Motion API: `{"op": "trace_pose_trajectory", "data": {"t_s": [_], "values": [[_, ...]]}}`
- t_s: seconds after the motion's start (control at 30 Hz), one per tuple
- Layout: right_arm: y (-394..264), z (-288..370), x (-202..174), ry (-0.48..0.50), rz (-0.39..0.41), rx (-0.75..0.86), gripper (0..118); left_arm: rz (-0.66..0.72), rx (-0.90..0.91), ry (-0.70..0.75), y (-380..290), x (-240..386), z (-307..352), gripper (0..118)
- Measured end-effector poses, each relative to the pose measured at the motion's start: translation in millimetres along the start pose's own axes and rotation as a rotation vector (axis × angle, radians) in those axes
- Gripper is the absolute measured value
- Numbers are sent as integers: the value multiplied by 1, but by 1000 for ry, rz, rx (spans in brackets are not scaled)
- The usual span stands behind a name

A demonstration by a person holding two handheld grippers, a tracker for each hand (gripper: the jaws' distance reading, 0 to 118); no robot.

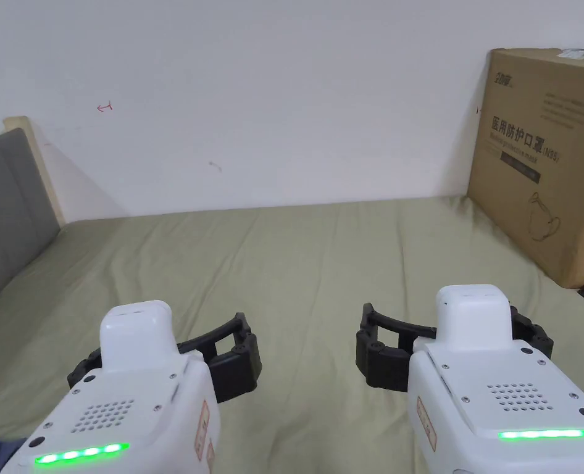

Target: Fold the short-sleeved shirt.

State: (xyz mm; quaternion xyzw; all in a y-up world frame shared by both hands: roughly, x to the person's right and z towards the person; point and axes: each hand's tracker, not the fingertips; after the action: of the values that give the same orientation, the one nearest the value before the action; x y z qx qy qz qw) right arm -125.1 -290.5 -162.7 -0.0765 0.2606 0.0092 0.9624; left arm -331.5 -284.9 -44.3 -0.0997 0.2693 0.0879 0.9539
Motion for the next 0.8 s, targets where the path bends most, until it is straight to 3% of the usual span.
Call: {"op": "trace_pose_trajectory", "data": {"t_s": [0.2,0.37,0.6,0.8], "values": [[-1,-3,-1,8,-2,-16,114,-46,-41,-18,0,5,-4,109],[-3,-6,0,13,8,-26,114,-115,-22,67,-2,16,-1,109],[-4,-9,3,18,-14,-37,114,-129,-42,-8,0,16,0,109],[-4,-11,5,14,-14,-48,114,-222,-50,45,-6,26,-5,110]]}}
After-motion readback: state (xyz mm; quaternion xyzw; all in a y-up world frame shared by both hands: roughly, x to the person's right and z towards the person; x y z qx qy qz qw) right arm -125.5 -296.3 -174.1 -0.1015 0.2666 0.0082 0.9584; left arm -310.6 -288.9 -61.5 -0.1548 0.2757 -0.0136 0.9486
